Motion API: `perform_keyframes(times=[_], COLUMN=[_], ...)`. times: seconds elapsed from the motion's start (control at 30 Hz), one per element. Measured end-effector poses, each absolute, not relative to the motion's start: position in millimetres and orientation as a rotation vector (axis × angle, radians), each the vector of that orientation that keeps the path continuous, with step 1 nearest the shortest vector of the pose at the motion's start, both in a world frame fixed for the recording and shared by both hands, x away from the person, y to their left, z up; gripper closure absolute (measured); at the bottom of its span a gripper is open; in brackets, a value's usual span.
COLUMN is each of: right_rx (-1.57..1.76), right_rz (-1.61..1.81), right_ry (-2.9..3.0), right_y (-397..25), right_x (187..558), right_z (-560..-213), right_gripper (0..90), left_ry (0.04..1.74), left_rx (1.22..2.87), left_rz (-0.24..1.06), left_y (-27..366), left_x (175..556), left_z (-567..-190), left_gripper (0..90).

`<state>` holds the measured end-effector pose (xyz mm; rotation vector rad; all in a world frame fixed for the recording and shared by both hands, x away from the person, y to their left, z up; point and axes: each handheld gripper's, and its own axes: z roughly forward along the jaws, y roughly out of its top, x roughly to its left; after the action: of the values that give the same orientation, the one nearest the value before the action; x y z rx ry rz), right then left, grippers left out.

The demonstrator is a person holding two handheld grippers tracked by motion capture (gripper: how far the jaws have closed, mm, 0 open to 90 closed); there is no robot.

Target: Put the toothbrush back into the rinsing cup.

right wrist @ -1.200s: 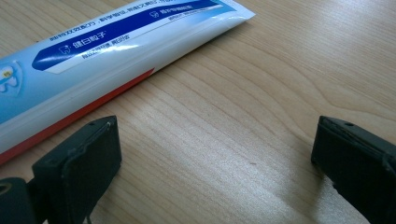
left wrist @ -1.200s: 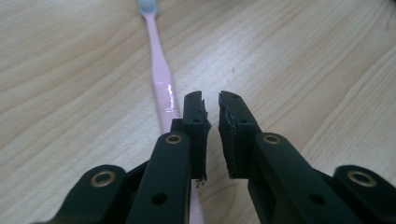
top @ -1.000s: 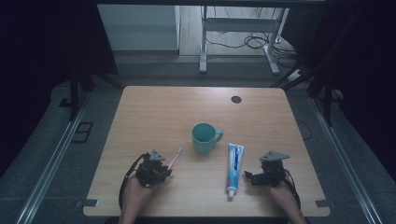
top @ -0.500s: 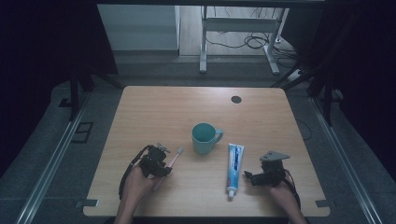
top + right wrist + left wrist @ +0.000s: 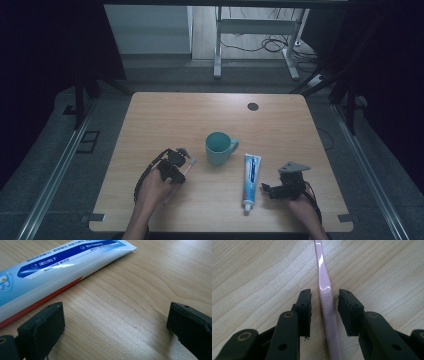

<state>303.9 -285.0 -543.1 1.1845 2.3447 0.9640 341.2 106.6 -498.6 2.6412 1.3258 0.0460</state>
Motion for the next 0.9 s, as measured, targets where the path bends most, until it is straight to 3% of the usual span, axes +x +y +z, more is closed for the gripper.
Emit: perform_keyframes(times=[0.37, 0.6, 0.9], right_rx=[1.186, 1.186, 1.186], right_rz=[0.964, 0.965, 0.965], right_ry=[2.345, 2.345, 2.345], right_y=[-285, -285, -285], right_x=[304, 304, 304], right_z=[-543, -543, -543], right_gripper=[1.2, 1.2, 1.2], left_ry=[1.403, 1.428, 1.398], left_rx=[2.695, 2.732, 2.728], left_rz=[-0.004, -0.031, -0.038], left_y=[97, 93, 96], left_x=[353, 358, 359], left_z=[-500, -499, -499], left_gripper=[68.1, 77.5, 79.1])
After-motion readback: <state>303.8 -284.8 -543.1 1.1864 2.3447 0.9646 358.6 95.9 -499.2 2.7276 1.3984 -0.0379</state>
